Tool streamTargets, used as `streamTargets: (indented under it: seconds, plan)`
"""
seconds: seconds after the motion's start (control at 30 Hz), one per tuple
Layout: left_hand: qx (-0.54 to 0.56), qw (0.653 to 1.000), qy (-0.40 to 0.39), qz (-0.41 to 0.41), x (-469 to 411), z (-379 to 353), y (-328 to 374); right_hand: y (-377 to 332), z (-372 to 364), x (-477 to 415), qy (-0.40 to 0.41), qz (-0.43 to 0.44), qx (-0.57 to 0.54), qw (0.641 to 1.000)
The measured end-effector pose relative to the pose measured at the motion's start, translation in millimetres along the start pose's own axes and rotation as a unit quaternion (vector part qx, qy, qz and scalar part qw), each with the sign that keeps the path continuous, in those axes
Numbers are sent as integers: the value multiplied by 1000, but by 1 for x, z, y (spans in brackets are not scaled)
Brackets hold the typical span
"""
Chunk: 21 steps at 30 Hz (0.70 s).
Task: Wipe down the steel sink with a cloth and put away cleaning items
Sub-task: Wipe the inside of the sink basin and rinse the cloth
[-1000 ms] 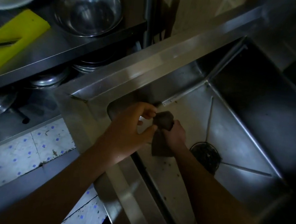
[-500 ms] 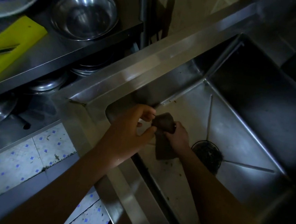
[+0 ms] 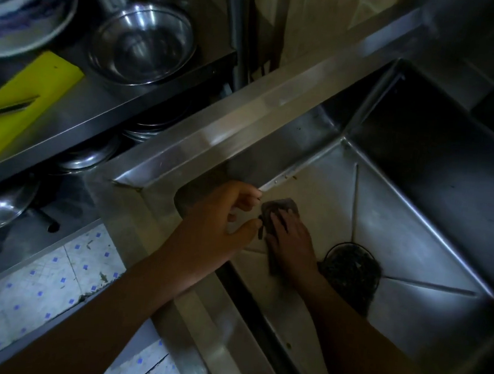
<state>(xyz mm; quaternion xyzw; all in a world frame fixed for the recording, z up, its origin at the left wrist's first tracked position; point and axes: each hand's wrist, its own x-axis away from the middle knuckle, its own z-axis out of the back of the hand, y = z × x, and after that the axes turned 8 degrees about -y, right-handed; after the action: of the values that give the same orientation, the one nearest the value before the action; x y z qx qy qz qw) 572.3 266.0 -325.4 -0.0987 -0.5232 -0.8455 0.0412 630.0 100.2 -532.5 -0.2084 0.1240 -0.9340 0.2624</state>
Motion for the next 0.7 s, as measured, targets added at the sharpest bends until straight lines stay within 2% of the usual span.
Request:
streamTargets:
  seconds: [0.13, 0.3, 0.4, 0.53, 0.63, 0.7]
  plan:
    - [-38, 999, 0, -31, -8, 3, -3, -5, -1, 2, 67, -18, -72, 995]
    - [-78, 995, 2, -61, -20, 3, 6, -7, -7, -1, 135, -3, -27, 990]
    - [-146, 984, 12, -96, -29, 8, 14, -7, -7, 0, 147, -11, -29, 989]
    - [-261, 954, 17, -146, -49, 23, 25, -15, -9, -2, 160, -47, -68, 984]
    - [-321, 931, -9, -173, -70, 37, 26, -18, -10, -2, 115, -106, -135, 978]
    - [-358, 917, -25, -177, -86, 45, 22, -18, -9, 1, 105, -105, -126, 981]
